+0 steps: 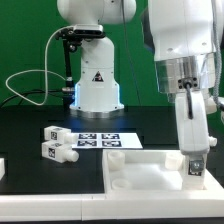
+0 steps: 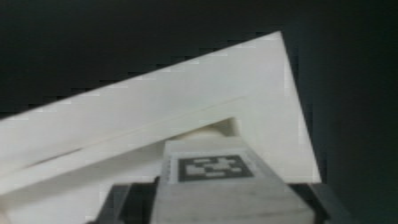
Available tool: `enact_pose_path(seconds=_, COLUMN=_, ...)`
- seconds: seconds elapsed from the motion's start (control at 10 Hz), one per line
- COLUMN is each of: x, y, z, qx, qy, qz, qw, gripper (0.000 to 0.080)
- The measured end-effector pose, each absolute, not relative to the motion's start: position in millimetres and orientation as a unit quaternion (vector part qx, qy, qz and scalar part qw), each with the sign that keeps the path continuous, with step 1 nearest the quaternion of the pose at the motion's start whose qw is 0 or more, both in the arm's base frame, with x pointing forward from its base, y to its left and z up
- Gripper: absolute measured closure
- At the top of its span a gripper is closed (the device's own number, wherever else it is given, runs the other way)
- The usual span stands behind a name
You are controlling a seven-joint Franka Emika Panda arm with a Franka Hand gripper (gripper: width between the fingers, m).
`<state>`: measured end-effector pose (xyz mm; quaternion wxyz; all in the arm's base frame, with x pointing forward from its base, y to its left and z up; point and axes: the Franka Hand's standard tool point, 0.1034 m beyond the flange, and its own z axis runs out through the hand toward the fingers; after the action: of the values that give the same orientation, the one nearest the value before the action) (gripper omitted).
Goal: Assemble one leg
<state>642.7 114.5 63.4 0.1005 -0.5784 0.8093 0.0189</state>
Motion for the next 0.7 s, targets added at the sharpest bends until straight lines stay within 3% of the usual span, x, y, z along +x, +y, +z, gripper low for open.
enact_pose_path(seconds=0.2, x=642, y=114, z=62.6, qx=-0.583, qy=0.806, qz=0.019, qw=0.100, gripper=0.0515)
enact_pose_path(seconds=0.4, x=643, y=116, z=64.5, qx=-0.588, qy=0.802, qz=0.018, qw=0.101, gripper=0.0230)
enact_pose_path(seconds=0.5, x=646, y=119, z=79.7, qx=-0.600, qy=0.792, qz=0.014, qw=0.111, gripper=0.0230)
enact_pose_path(seconds=0.6, x=645, y=122, z=100.4, qx=-0.613, qy=0.781, qz=0.017, qw=0.117, gripper=0.0166)
enact_pose_path(seconds=0.7, x=644, y=124, z=109.9, qx=-0.620, qy=0.776, qz=0.025, qw=0.116, gripper=0.0155)
